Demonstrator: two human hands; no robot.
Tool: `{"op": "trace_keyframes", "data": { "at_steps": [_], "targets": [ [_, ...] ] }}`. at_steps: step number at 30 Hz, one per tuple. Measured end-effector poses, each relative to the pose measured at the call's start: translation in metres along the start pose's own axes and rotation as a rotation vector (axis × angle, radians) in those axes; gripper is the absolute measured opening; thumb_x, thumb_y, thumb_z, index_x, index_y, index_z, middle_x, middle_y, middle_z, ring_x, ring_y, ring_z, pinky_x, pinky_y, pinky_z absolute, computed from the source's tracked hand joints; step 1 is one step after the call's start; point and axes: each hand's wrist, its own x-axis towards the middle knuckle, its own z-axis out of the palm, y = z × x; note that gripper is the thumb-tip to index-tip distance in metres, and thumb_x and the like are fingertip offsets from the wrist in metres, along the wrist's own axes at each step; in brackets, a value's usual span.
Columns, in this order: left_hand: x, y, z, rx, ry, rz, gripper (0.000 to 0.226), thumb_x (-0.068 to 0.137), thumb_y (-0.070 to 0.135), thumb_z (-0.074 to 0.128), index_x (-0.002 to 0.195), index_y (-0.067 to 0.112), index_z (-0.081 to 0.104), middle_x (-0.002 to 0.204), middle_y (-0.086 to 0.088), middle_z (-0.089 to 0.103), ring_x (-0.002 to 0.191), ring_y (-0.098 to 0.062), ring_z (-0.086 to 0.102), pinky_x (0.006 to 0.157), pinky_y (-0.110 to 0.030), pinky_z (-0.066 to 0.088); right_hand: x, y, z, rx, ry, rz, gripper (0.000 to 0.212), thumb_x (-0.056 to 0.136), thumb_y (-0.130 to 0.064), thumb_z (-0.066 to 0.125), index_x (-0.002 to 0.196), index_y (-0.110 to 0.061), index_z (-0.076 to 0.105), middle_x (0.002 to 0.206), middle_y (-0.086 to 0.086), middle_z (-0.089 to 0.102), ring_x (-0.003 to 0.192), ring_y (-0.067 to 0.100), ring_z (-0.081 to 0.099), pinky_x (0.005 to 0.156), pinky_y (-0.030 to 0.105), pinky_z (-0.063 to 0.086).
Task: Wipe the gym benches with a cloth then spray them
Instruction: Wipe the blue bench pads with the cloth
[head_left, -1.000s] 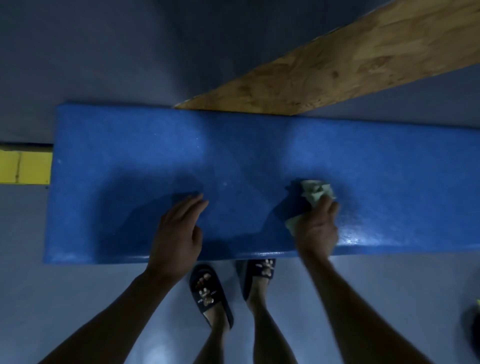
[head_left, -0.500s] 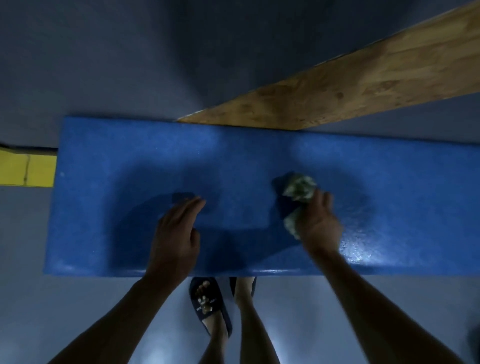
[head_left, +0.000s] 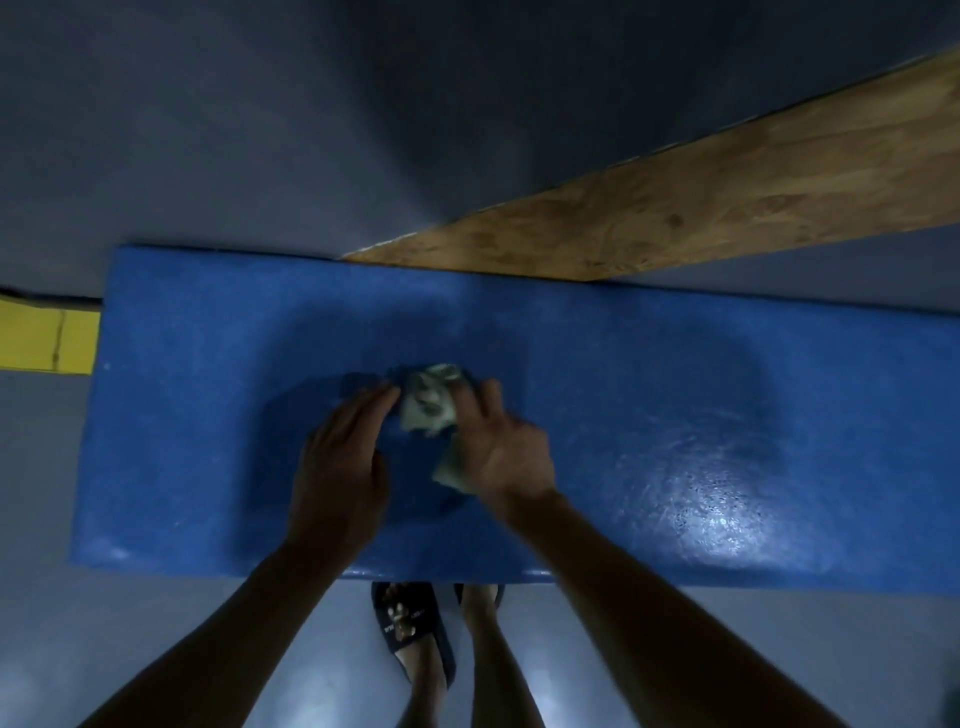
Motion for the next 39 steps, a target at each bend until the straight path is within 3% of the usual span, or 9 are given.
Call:
{"op": "trace_keyframes", "data": {
  "at_steps": [5,9,13,15,19,24,28,35,39],
  "targets": [
    [0.008,0.005,-0.002,0.005,-0.012,-0.018,0.064,0.081,0.007,0.038,0.144,0.016,0.045,0.149,-0.003,0.045,0.138,-0.022,0.039,0.112,-0.044,0.033,-0.005,0.118,-0.039,0.013,0.147,0.553,0.038,0.093,-0.02,0.047,0.129,-0.016,0.036,0.118,0.015,0.044,0.071,0.044,0.062,0.058,0.045,0.046],
    [0.007,0.01,-0.002,-0.019,-0.002,-0.013,0.063,0.082,0.006,0.039,0.144,0.014,0.045,0.149,-0.003,0.045,0.138,-0.018,0.037,0.114,-0.043,0.031,0.007,0.11,-0.042,0.078,0.245,0.845,0.036,0.096,-0.022,0.041,0.13,-0.012,0.037,0.121,0.017,0.043,0.081,0.045,0.061,0.066,0.047,0.046],
    [0.007,0.01,-0.001,-0.003,-0.011,-0.026,0.065,0.081,0.008,0.039,0.145,0.017,0.043,0.151,-0.002,0.043,0.139,-0.017,0.034,0.113,-0.042,0.03,0.028,0.035,-0.015,0.085,0.127,0.592,0.037,0.095,-0.02,0.04,0.132,-0.014,0.04,0.135,0.012,0.04,0.08,0.037,0.064,0.059,0.033,0.034],
    [0.006,0.012,0.003,0.039,-0.031,-0.043,0.066,0.082,0.009,0.038,0.147,0.018,0.04,0.152,-0.002,0.041,0.14,-0.017,0.032,0.113,-0.039,0.028,0.032,0.009,-0.007,0.028,0.124,0.329,0.033,0.089,-0.019,0.047,0.122,-0.015,0.046,0.122,0.012,0.052,0.065,0.029,0.064,0.049,0.028,0.033],
    [0.009,0.016,0.014,0.097,-0.06,-0.044,0.066,0.084,0.006,0.041,0.148,0.021,0.037,0.154,0.0,0.038,0.141,-0.017,0.031,0.11,-0.033,0.024,0.039,0.046,-0.031,-0.112,-0.031,-0.109,0.042,0.084,-0.023,0.061,0.124,-0.016,0.049,0.109,0.01,0.054,0.054,0.027,0.06,0.043,0.028,0.034],
    [0.013,0.022,0.019,0.075,-0.05,-0.039,0.066,0.081,0.009,0.037,0.147,0.02,0.04,0.152,0.0,0.041,0.141,-0.016,0.033,0.113,-0.033,0.023,0.033,0.161,-0.072,-0.123,0.093,0.33,0.038,0.089,-0.022,0.055,0.126,-0.017,0.049,0.109,0.015,0.047,0.067,0.042,0.062,0.055,0.04,0.043],
    [0.015,0.021,0.018,0.05,-0.038,-0.019,0.065,0.083,0.009,0.037,0.147,0.02,0.039,0.152,0.001,0.041,0.14,-0.017,0.034,0.113,-0.039,0.03,0.038,0.156,-0.069,-0.046,0.18,0.673,0.038,0.091,-0.018,0.053,0.128,-0.014,0.045,0.121,0.018,0.045,0.081,0.046,0.06,0.064,0.04,0.037],
    [0.018,0.017,0.016,0.075,-0.036,-0.02,0.065,0.082,0.011,0.035,0.146,0.019,0.041,0.152,0.001,0.041,0.141,-0.014,0.034,0.114,-0.03,0.025,0.086,0.013,-0.03,-0.019,-0.006,0.252,0.035,0.097,-0.02,0.043,0.132,-0.017,0.041,0.14,0.01,0.039,0.084,0.032,0.065,0.061,0.032,0.035],
    [0.019,0.021,0.017,0.079,-0.047,-0.064,0.065,0.082,0.009,0.038,0.146,0.022,0.04,0.152,0.005,0.04,0.141,-0.012,0.031,0.112,-0.021,0.017,0.094,0.035,-0.046,-0.109,-0.057,-0.017,0.052,0.085,-0.03,0.058,0.134,-0.02,0.045,0.133,0.008,0.046,0.078,0.03,0.065,0.057,0.031,0.034]
  ]
}}
